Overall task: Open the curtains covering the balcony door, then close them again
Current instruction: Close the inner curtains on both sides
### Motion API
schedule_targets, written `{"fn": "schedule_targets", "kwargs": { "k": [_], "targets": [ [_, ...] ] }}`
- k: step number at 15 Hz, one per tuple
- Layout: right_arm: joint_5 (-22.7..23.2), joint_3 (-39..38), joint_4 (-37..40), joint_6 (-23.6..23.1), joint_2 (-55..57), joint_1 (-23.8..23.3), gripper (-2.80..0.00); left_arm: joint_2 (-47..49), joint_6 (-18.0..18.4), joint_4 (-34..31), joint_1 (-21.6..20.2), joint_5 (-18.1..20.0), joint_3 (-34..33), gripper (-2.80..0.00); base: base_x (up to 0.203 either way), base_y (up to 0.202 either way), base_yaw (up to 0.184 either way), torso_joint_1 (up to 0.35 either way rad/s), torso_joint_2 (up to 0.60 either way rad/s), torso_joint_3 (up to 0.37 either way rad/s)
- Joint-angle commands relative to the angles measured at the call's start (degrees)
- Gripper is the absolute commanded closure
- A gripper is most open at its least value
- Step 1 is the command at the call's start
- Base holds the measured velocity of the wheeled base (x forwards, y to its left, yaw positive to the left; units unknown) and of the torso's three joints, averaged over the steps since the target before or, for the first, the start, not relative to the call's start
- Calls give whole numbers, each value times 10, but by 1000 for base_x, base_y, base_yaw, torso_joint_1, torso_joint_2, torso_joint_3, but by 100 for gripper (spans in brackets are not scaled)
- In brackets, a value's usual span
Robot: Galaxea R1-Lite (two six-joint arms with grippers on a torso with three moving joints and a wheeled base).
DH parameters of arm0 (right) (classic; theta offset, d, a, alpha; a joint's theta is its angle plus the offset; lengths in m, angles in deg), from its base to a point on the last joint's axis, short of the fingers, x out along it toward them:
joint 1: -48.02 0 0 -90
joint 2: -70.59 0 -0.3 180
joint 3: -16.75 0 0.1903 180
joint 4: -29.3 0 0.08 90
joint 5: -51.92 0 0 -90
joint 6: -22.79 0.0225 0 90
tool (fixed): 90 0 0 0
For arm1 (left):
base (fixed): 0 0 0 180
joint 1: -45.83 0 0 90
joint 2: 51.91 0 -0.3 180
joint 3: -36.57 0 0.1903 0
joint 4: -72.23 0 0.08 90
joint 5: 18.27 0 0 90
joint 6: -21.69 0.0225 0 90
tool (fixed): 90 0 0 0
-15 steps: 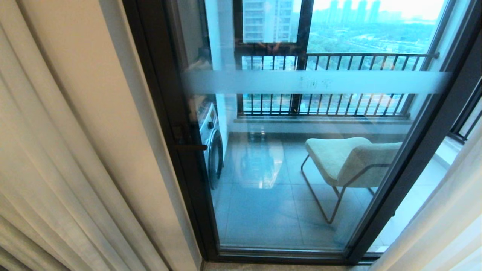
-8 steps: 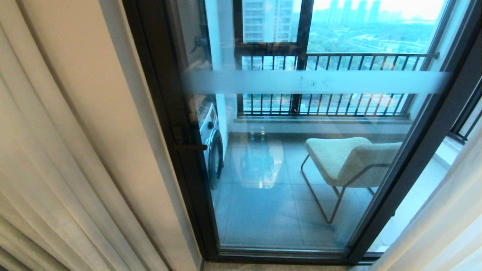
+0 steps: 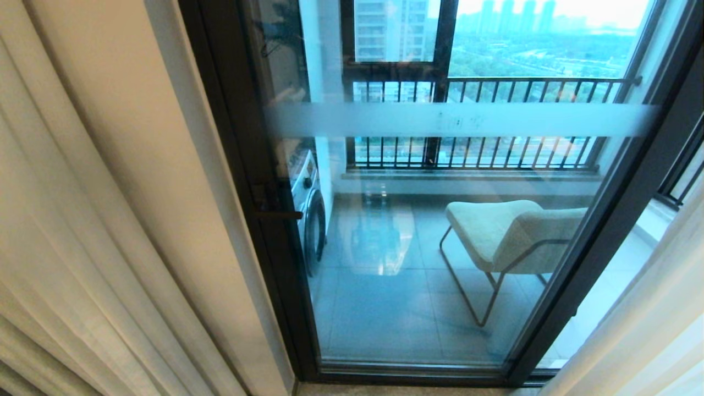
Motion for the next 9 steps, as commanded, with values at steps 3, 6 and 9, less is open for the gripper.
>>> {"fn": "schedule_targets", "kwargs": {
  "k": [3,6,9],
  "targets": [
    [1,0,0,-1,1,0,0,125,-4,42,-101,-7,54,0,0,0,0,0,0,0],
    [1,0,0,-1,1,0,0,204,-10,76,-155,8,75,0,0,0,0,0,0,0],
    [1,0,0,-1,1,0,0,271,-14,103,-183,21,118,0,0,0,0,0,0,0]
  ]
}}
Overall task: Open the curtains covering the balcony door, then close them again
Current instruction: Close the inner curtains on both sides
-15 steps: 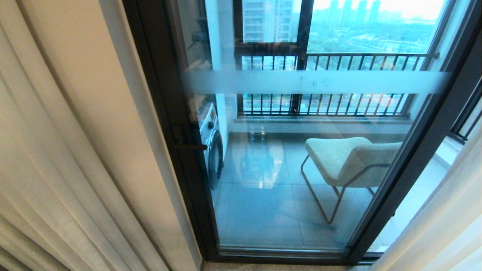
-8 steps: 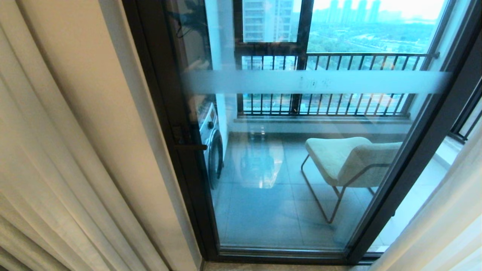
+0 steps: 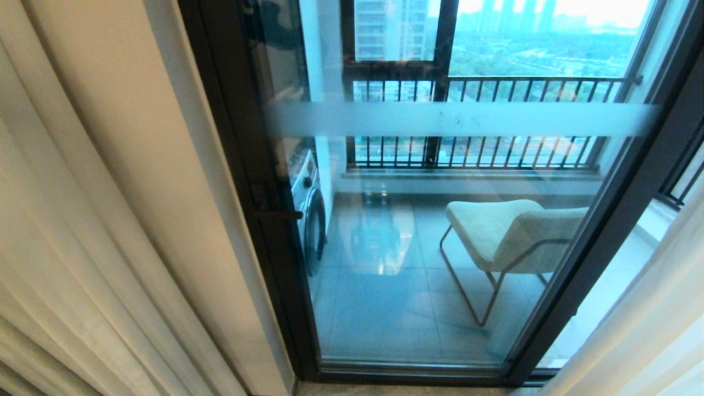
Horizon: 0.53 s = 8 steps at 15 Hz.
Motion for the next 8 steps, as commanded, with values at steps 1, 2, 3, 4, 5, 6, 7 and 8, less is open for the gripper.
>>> {"fn": "schedule_targets", "kwargs": {
  "k": [1,2,3,4,5,6,7,8],
  "targets": [
    [1,0,0,0,1,0,0,63,-3,8,-12,0,21,0,0,0,0,0,0,0],
    [1,0,0,0,1,0,0,74,-6,11,-13,0,26,0,0,0,0,0,0,0],
    [1,0,0,0,1,0,0,82,-8,14,-14,-1,29,0,0,0,0,0,0,0],
    [1,0,0,0,1,0,0,86,-10,14,-16,-1,30,0,0,0,0,0,0,0],
    [1,0,0,0,1,0,0,92,-15,14,-22,0,30,0,0,0,0,0,0,0],
    [1,0,0,0,1,0,0,97,-16,15,-24,0,30,0,0,0,0,0,0,0],
    [1,0,0,0,1,0,0,100,-17,15,-28,0,30,0,0,0,0,0,0,0],
    [1,0,0,0,1,0,0,104,-17,18,-33,1,31,-280,0,0,0,0,0,0]
  ]
}}
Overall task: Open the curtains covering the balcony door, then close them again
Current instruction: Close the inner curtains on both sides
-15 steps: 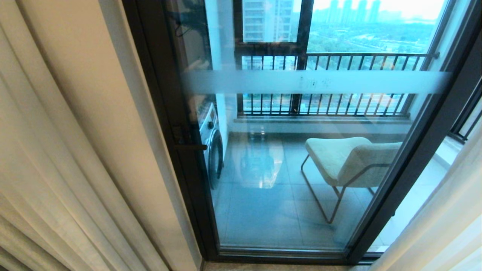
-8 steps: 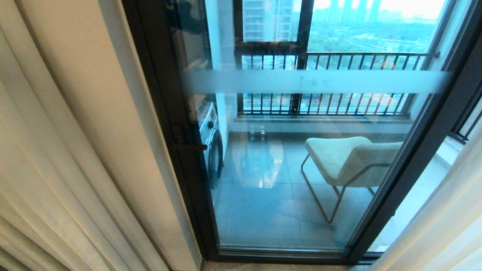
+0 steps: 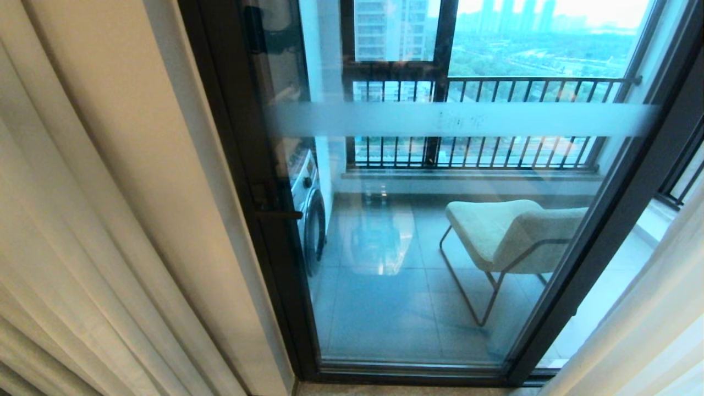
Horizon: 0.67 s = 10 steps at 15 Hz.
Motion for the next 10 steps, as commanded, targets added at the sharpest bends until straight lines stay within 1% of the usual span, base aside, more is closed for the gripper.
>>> {"fn": "schedule_targets", "kwargs": {
  "k": [1,3,5,8,10],
  "targets": [
    [1,0,0,0,1,0,0,13,0,6,-8,-1,1,-280,0,0,0,0,0,0],
    [1,0,0,0,1,0,0,20,-2,10,-15,-1,1,-280,0,0,0,0,0,0],
    [1,0,0,0,1,0,0,26,-11,14,-17,0,2,-280,0,0,0,0,0,0],
    [1,0,0,0,1,0,0,31,-13,14,-16,0,6,-280,0,0,0,0,0,0],
    [1,0,0,0,1,0,0,30,-21,9,-12,1,6,-280,0,0,0,0,0,0]
  ]
}}
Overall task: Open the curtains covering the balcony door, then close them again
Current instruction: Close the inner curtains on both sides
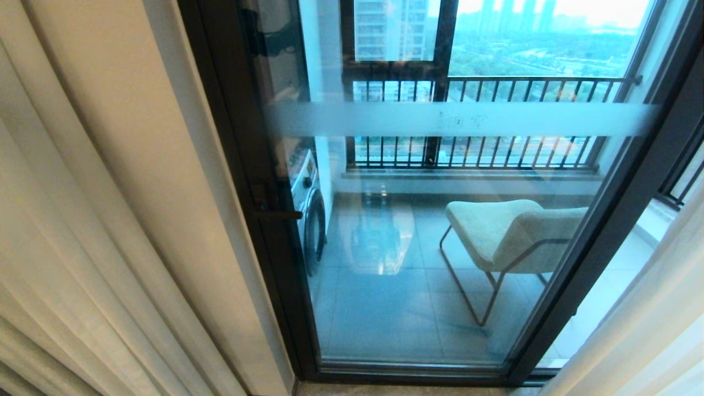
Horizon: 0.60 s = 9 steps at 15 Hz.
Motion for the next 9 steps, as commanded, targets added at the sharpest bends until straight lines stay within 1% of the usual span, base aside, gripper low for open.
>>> {"fn": "schedule_targets", "kwargs": {
  "k": [1,3,5,9],
  "targets": [
    [1,0,0,0,1,0,0,0,-1,0,3,0,3,-280,0,0,0,0,0,0],
    [1,0,0,0,1,0,0,-2,-6,-11,20,-1,9,-280,0,0,0,0,0,0],
    [1,0,0,0,1,0,0,-1,-17,-37,35,-1,11,-280,0,0,0,0,0,0],
    [1,0,0,0,1,0,0,36,-21,-36,34,2,20,-280,0,0,0,0,0,0]
  ]
}}
